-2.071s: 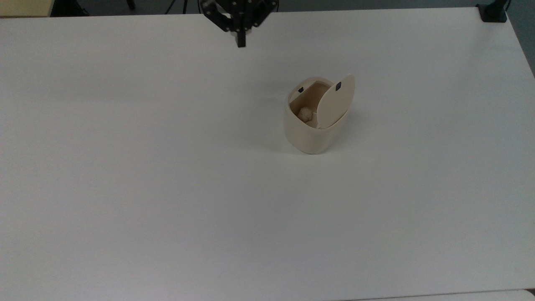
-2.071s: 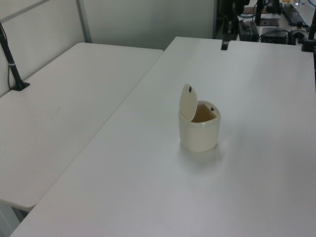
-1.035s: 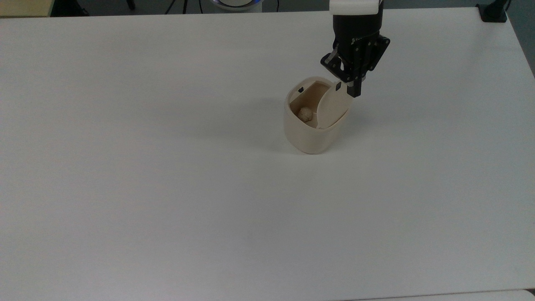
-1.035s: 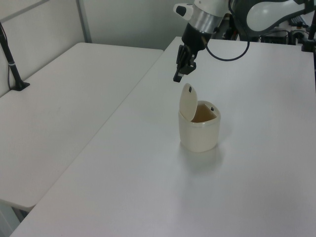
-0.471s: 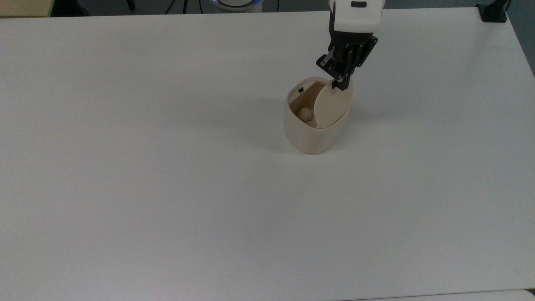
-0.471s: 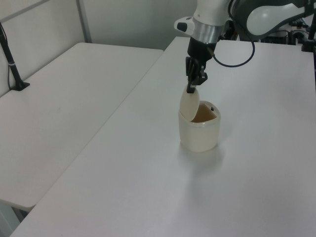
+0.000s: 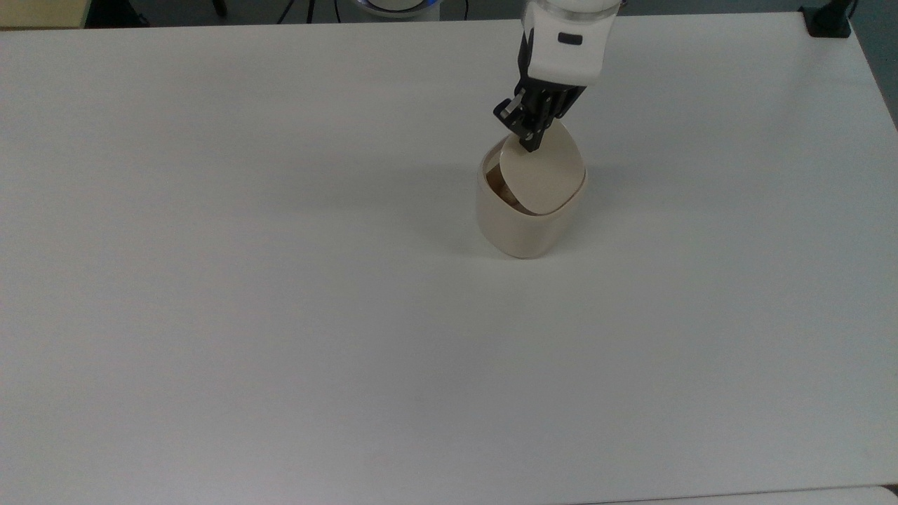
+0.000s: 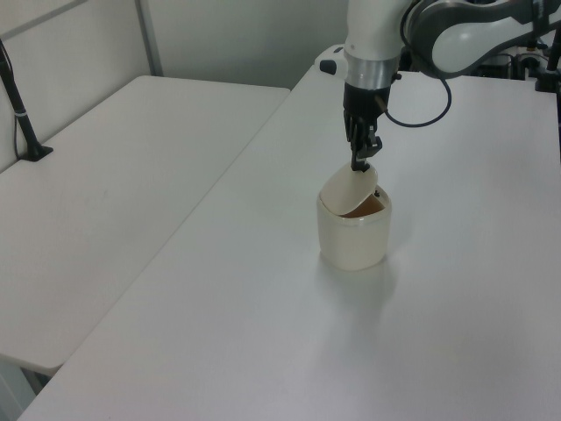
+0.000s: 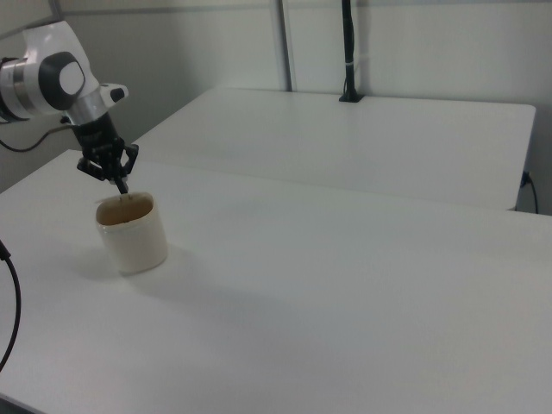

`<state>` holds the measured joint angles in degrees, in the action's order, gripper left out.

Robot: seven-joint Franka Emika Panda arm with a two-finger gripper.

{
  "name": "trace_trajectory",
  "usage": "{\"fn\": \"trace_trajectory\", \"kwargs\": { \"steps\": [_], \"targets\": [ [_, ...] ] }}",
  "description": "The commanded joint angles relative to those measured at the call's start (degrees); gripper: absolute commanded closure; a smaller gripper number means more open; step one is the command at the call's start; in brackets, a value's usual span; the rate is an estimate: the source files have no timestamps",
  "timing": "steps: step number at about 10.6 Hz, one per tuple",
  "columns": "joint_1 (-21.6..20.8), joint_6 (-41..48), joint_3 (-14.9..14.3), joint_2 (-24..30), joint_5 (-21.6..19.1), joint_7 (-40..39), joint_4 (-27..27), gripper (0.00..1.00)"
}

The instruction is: Close the trash bin

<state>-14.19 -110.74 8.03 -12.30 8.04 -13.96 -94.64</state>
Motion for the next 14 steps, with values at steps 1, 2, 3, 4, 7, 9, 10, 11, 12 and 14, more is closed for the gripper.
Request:
{"fn": "trace_trajectory", "kwargs": {
  "steps": [1, 2, 3, 4, 7, 9, 10, 11, 12, 14],
  "targets": [
    [0.1, 0.8, -0.5, -3.2, 2.4, -0.9, -0.8, 1.00],
    [0.1, 0.7, -0.5, -4.4, 2.5, -0.9, -1.1, 1.00],
    [0.0, 0.7, -0.5, -5.3, 2.8, -0.8, -1.2, 1.00],
    [0.0, 0.6, -0.5, -5.5, 2.8, -0.8, -1.1, 1.00],
    [0.6, 1.0, -0.6, -3.2, 2.1, -0.6, 0.4, 1.00],
    [2.8, 5.0, -0.7, 0.5, 1.5, -0.5, 0.9, 1.00],
    [4.2, 8.0, -0.8, 2.6, 1.0, 0.3, 0.9, 1.00],
    [6.2, 10.1, -1.0, 4.4, 1.0, 3.9, 0.9, 1.00],
    [8.0, 11.8, -1.0, 6.0, 1.0, 7.9, 0.9, 1.00],
    [12.5, 16.2, -1.1, 10.1, 0.9, 12.9, 0.8, 1.00]
  ]
}}
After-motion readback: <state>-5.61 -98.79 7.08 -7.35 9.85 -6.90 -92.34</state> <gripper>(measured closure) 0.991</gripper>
